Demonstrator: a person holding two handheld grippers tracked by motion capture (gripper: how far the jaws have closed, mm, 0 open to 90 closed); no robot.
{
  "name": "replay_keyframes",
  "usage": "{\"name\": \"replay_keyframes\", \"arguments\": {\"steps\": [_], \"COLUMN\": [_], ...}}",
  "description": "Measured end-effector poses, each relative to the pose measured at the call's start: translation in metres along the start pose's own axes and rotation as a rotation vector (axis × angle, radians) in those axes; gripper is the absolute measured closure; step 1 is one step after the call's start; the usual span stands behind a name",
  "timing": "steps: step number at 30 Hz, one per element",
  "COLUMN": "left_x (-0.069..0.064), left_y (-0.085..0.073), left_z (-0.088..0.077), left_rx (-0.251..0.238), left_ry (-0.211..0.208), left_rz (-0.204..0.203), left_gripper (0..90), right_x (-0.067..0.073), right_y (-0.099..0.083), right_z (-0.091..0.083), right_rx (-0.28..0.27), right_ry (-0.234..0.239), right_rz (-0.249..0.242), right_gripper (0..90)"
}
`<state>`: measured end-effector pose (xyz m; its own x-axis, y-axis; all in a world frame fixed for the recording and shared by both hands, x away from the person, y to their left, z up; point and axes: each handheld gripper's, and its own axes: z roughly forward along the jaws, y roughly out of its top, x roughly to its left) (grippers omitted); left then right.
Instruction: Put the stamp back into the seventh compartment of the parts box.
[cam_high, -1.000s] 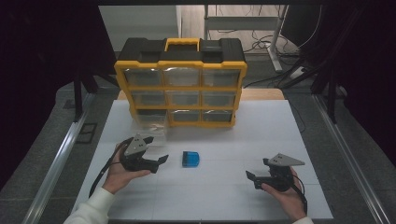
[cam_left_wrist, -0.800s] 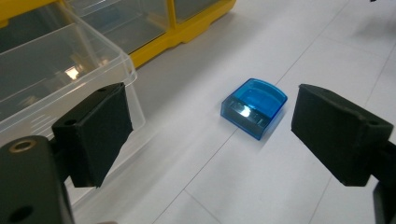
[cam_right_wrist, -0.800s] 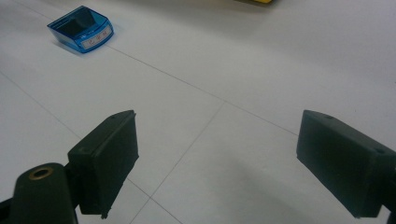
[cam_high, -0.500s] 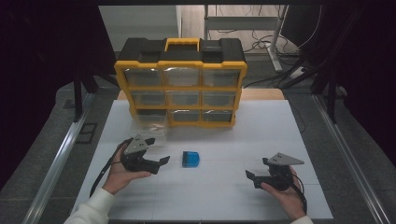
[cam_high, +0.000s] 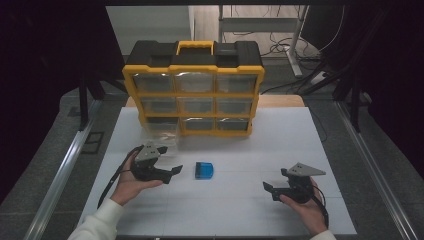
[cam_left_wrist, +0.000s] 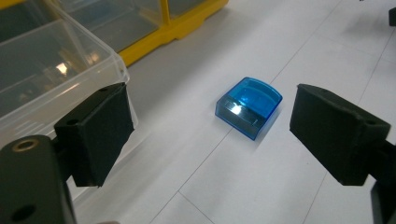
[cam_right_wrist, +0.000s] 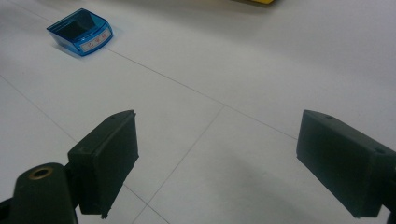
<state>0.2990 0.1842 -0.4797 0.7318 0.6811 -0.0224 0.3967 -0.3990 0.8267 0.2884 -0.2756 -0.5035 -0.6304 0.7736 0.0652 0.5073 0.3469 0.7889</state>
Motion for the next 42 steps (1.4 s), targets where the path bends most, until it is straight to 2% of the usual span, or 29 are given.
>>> {"name": "replay_keyframes", "arguments": {"steps": [5,14,20,24,30,31,42], "left_x": [0.0,-0.001,-0.005,-0.008,-0.014,-0.015,-0.021], "left_y": [0.005,0.013,0.021,0.027,0.031,0.032,0.041], "left_z": [0.009,0.016,0.025,0.035,0.049,0.053,0.076], "left_rx": [0.049,0.07,0.096,0.126,0.151,0.173,0.226], "left_ry": [-0.044,-0.049,-0.088,-0.116,-0.139,-0.141,-0.173], "left_rz": [0.014,0.025,0.044,0.083,0.107,0.13,0.174], "left_gripper": [13.4,14.4,13.5,13.5,14.1,14.1,13.3], "right_x": [-0.001,-0.001,-0.001,0.0,0.0,0.0,0.0], "right_y": [-0.001,-0.001,-0.001,0.0,0.0,0.0,0.001], "right_z": [-0.001,-0.003,-0.002,-0.001,-0.001,-0.001,0.001], "right_rx": [-0.005,-0.011,-0.007,-0.005,-0.003,-0.002,0.001], "right_ry": [0.009,0.012,0.007,0.006,0.003,0.004,0.004], "right_rz": [-0.002,-0.002,-0.006,-0.01,-0.012,-0.012,-0.016], "right_gripper": [13.0,13.1,13.1,13.1,13.1,13.1,13.1]}}
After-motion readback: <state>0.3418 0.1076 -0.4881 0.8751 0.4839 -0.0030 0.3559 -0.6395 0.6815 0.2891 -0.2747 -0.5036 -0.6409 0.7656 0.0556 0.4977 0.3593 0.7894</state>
